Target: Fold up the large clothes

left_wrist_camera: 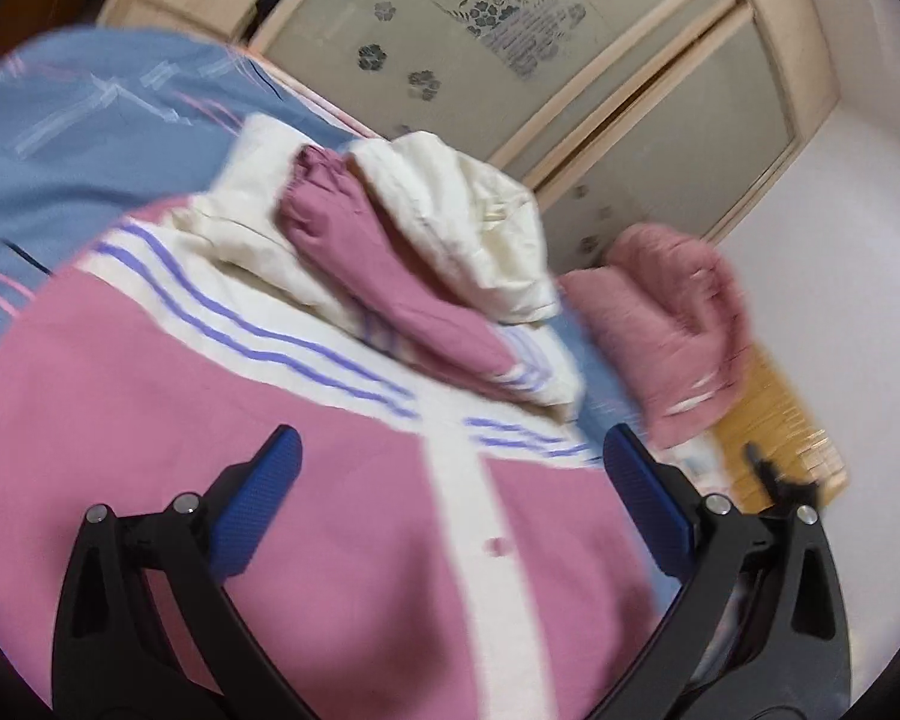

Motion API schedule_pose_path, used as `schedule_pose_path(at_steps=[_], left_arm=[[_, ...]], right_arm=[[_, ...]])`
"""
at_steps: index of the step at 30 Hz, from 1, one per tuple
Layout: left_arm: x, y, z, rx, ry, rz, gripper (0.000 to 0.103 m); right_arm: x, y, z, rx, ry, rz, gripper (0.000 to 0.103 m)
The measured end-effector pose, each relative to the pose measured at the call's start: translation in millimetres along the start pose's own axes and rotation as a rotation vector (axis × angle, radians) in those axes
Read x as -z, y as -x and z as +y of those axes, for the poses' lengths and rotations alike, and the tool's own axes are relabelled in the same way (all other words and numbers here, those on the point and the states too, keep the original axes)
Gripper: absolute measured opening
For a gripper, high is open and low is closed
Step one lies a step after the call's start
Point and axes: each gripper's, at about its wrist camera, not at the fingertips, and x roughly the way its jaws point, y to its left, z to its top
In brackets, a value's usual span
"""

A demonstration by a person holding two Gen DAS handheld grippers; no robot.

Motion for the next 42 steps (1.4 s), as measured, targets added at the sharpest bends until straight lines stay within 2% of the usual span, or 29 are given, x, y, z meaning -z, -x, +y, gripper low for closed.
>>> schedule_pose_path(at_steps=[3,8,10,14,16,18,19,20,21,22,23,27,30,32,36,39,42], left_arm=[[-11,-23,7,0.023,0.121,-0.001,0.101],[-44,-103,18,0.185,0.386,0.037,0.101],[-54,-129,20,0.209,0.434,0.031,0.100],[-75,-170,27,0.157,0.465,-0.042,0.098],[-86,-189,34,0.109,0.467,-0.046,0.098],[-93,-208,47,0.064,0.513,-0.047,0.096],[-95,-214,52,0.058,0.528,-0.053,0.092],[-98,-217,54,0.042,0.534,-0.068,0.081],[-99,-219,57,0.030,0.532,-0.081,0.071],[-100,-219,55,0.026,0.520,-0.101,0.033],[-101,-218,53,0.016,0.512,-0.100,0.021],[-107,-209,31,0.038,0.437,-0.081,0.019],[-110,-201,23,0.091,0.439,-0.080,0.016],[-114,-189,16,0.128,0.421,-0.101,0.012],[-112,-154,3,0.192,0.374,-0.103,0.010],[-94,-125,3,0.154,0.322,-0.065,0.010],[-64,-108,27,0.069,0.336,0.011,0.010]], right_arm=[[-5,-6,-5,-0.043,-0.040,0.006,0.101],[-5,-12,-16,-0.066,-0.113,0.043,0.101],[-6,-18,-15,-0.088,-0.110,0.072,0.101],[-6,-12,-13,-0.092,-0.092,0.062,0.101],[-7,-12,-14,-0.103,-0.103,0.074,0.101],[-9,-15,-15,-0.114,-0.113,0.084,0.101],[-10,-16,-16,-0.115,-0.114,0.089,0.101],[-11,-15,-16,-0.115,-0.114,0.091,0.101],[-12,-16,-17,-0.111,-0.116,0.093,0.101],[-13,-16,-19,-0.110,-0.121,0.096,0.101],[-13,-17,-20,-0.108,-0.127,0.100,0.101],[-10,-18,-21,-0.098,-0.135,0.119,0.101],[-8,-19,-20,-0.093,-0.141,0.126,0.101],[-6,-20,-19,-0.089,-0.141,0.136,0.101],[-4,-20,-18,-0.085,-0.134,0.144,0.101],[-4,-20,-18,-0.082,-0.130,0.147,0.101],[-3,-21,-19,-0.075,-0.131,0.152,0.101]])
